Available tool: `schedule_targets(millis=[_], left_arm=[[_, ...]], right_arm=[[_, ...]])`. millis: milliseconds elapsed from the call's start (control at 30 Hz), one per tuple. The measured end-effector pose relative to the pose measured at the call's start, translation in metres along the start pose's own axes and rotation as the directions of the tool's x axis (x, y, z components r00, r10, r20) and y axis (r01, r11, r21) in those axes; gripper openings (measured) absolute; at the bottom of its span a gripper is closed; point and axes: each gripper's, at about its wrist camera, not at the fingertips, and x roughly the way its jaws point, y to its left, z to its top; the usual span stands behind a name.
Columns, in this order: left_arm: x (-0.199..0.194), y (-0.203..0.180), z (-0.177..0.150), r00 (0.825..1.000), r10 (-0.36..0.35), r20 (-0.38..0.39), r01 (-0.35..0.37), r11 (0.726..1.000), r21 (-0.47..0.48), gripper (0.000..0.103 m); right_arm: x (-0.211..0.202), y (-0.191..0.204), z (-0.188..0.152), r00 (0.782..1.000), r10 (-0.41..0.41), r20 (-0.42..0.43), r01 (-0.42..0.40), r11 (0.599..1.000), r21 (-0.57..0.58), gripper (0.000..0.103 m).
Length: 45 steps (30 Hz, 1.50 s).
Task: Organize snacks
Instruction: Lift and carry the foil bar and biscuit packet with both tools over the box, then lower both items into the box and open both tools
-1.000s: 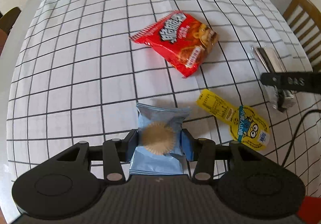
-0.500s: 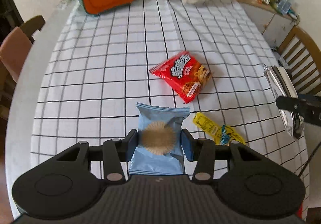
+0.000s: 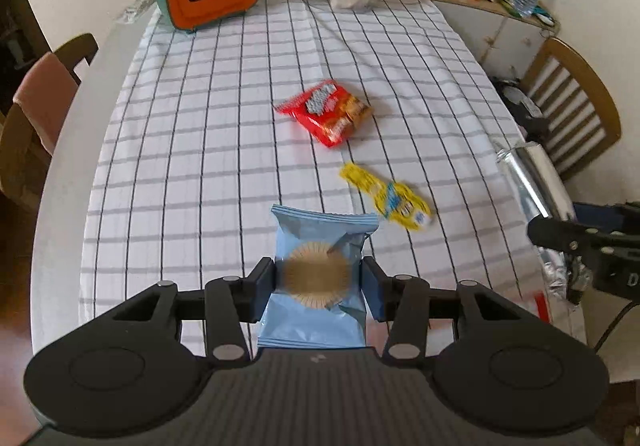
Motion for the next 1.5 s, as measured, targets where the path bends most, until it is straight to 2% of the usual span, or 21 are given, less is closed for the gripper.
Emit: schedule_targets(millis=[333, 700, 900, 1167, 1500], left_arm=[[-0.025, -0.021, -0.06, 0.999, -0.035, -0.032, 0.036, 0.999, 0.032, 0.046], [-0.012, -0.039, -0.105, 0.993, 0.004, -0.119, 0.006, 0.997, 0.08, 0.046], [0.001, -0.041, -0.118, 0.986, 0.025, -0.163, -0.012, 0.997, 0.079, 0.046], [0.022, -0.048, -0.13, 0.967, 0.068, -0.246, -0.046, 0.994, 0.096, 0.046], [0.036, -0.048, -0.134, 0.954, 0.068, -0.293, -0.042, 0.995, 0.091, 0.047]], right_arm=[[-0.03, 0.011, -0.061, 0.997, 0.064, -0.052, -0.063, 0.997, 0.037, 0.041], [-0.021, 0.038, -0.118, 0.983, 0.086, -0.163, -0.086, 0.996, 0.006, 0.041], [-0.013, 0.05, -0.135, 0.975, 0.083, -0.204, -0.088, 0.996, -0.016, 0.041], [0.0, 0.06, -0.151, 0.967, 0.059, -0.249, -0.071, 0.997, -0.038, 0.041], [0.007, 0.062, -0.154, 0.965, 0.039, -0.26, -0.053, 0.997, -0.047, 0.041]])
